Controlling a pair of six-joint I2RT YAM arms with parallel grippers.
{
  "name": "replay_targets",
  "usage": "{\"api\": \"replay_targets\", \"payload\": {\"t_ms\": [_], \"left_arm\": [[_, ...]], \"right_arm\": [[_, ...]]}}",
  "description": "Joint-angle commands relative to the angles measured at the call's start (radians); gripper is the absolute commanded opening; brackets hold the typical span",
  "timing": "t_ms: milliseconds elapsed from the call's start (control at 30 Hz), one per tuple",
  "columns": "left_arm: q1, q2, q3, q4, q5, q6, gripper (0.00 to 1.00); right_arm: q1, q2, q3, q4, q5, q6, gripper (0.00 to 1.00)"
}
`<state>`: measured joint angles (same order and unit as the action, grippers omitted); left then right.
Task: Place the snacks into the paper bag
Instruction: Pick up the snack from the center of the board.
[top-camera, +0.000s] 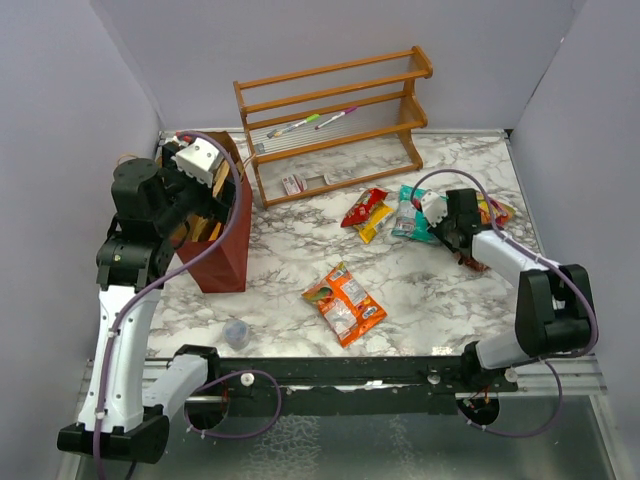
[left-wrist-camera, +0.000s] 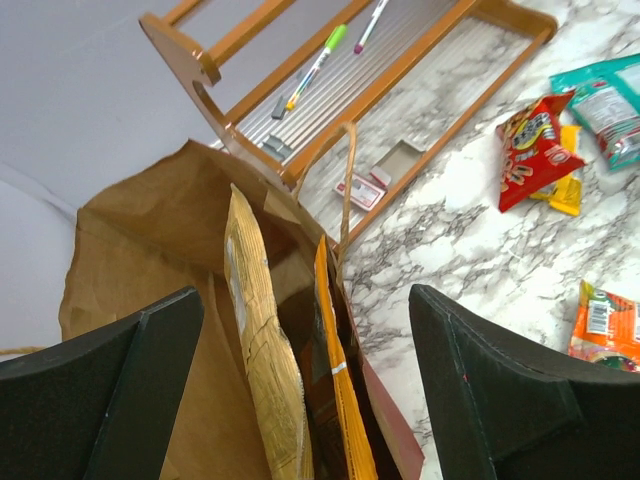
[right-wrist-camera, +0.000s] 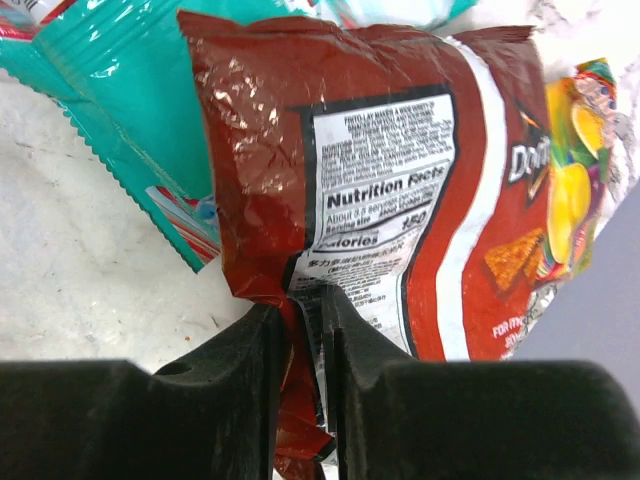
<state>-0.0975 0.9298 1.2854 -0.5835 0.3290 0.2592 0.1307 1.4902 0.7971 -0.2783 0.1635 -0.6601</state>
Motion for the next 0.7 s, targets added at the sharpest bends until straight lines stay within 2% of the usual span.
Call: {"api": "replay_targets", "payload": {"t_ms": [0,100,400,667], "left_arm": [[0.005,0.014,0.089,-0.040,0.082,-0.016,0.85],[0.005,0.039,0.129,-0.055,0.108,-0.023,0.83],[0.002,0.114,0.197,-0.037,0.279,-0.046,0.79],[-0.017,0.138,0.180,0.049,0.441,-0.065,0.74]], "right_arm": [[-0.005,-0.102,-0.006,-0.006,-0.023,0.010,0.11],[-0.005,-0.150,-0.001,-0.034,-0.046,0.019,0.02],[-0.005,-0.326,0.094,-0.191,-0.247,0.064,0.02],[-0.005,-0.392,0.264,-0.395,-0.534,0.086,0.01]]}}
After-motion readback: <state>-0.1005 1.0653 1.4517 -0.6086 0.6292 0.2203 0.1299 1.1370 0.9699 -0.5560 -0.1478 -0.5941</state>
